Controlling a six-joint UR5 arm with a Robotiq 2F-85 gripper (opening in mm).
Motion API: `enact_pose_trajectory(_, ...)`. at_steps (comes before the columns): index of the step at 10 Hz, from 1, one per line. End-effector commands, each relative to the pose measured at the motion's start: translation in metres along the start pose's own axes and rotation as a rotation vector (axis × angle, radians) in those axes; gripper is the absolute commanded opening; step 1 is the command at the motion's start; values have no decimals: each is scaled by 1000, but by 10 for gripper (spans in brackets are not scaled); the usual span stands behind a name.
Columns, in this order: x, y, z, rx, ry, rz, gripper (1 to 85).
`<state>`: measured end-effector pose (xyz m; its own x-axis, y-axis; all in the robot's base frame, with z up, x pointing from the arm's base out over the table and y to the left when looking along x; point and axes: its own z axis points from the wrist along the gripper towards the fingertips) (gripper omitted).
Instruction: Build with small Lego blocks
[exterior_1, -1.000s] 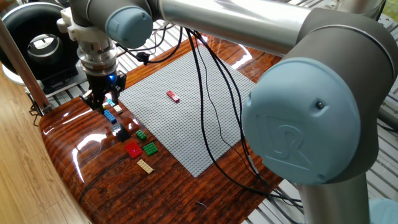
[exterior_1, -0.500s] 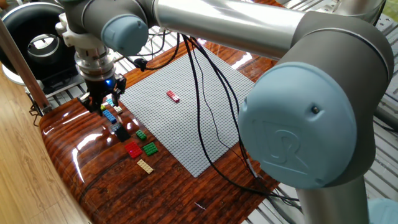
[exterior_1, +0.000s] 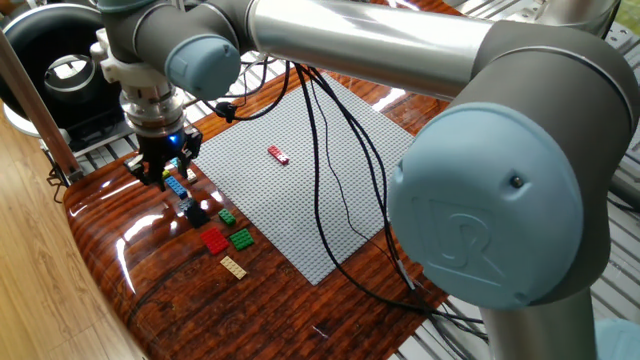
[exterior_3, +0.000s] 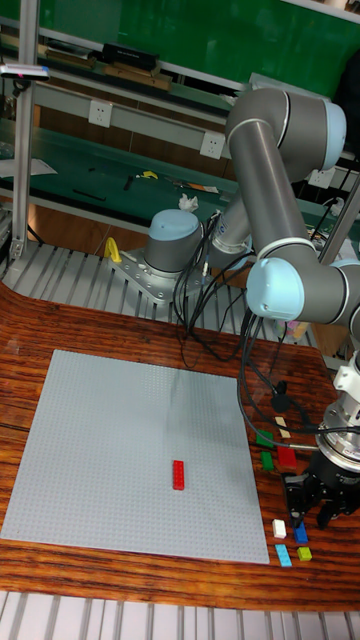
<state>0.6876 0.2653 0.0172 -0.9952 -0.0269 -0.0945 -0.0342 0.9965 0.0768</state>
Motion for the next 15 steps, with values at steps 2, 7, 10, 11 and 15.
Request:
enact_pose_trajectory(2,-3,6,-2,-28,-12,-21,410)
enact_pose_trajectory(7,-6,7,-2,-28,-23,-47,367)
enact_pose_trajectory(10,-3,11,-2,-47,-12,-56,373)
enact_pose_trajectory(11,-2,15,-2,-63,-9,-55,380)
enact_pose_trajectory(15,-3,6,-2,-26,-13,-72,373)
